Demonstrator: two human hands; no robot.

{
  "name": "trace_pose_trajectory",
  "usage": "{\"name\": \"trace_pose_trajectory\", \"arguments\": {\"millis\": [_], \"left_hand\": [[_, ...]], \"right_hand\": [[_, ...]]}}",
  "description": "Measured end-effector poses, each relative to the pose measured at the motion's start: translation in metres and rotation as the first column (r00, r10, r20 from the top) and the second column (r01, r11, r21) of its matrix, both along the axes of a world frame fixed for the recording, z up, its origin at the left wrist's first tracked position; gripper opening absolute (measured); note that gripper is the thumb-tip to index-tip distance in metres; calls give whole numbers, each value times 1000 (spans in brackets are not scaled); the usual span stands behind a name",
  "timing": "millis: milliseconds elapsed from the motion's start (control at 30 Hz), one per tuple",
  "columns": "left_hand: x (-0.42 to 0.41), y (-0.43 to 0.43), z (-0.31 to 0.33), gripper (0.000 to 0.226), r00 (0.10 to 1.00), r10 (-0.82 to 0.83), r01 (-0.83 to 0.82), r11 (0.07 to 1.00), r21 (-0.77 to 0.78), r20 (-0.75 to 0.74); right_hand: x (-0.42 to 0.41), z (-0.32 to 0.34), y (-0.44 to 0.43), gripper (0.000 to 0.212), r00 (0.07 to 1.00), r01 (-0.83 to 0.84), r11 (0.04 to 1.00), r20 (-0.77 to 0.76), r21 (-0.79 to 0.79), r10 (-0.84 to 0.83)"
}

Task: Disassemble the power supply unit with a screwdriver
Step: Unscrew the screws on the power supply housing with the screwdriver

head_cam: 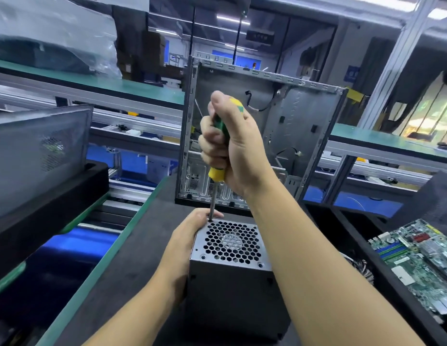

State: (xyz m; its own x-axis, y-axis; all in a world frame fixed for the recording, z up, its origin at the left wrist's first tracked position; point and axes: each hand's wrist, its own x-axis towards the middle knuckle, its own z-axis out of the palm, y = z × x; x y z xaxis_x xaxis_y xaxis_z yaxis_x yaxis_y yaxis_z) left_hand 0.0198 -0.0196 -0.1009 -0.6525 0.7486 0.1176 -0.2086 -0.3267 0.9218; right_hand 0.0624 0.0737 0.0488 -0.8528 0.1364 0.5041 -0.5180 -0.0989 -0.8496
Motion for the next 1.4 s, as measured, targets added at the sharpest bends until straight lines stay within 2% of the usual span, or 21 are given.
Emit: {"name": "trace_pose_trajectory", "arguments": {"millis": [100,167,333,433,533,633,767,933,1233,1400], "left_hand": [[5,8,0,45,1000,-9,8,999,-47,-19],[13,9,-1,52,992,87,-82,995,-55,95],[8,14,-7,42,978,139,-128,989,-79,154],[9,13,-10,53,972,209,-197,974,-114,106],[11,14,-2,56,970,227,-214,969,-126,93],[11,13,-3,52,971,226,-215,969,-124,82],[11,12,-4,35,977,170,-158,982,-102,128],[10,12,-8,35,980,140,-132,989,-65,139],[10,13,-10,38,984,125,-124,992,-19,130],[12,12,-7,34,980,137,-132,990,-44,145]], "right_hand": [[-6,1,-4,24,994,-106,992,48,62,103],[-9,0,-4,22,985,-169,985,56,42,166],[-6,-4,9,21,979,-201,978,0,-52,202],[-4,-5,9,22,983,-185,980,-20,-70,184],[-5,-4,9,24,992,-129,988,-20,-88,128],[-8,-4,4,20,993,-120,991,-17,-64,119],[-7,-6,3,19,997,-66,996,-42,-65,63],[-7,-7,0,23,999,30,998,-34,-62,-32],[-2,-7,0,24,999,-30,999,-47,-36,28],[-2,-7,-1,24,998,-39,999,-46,-23,38]]}}
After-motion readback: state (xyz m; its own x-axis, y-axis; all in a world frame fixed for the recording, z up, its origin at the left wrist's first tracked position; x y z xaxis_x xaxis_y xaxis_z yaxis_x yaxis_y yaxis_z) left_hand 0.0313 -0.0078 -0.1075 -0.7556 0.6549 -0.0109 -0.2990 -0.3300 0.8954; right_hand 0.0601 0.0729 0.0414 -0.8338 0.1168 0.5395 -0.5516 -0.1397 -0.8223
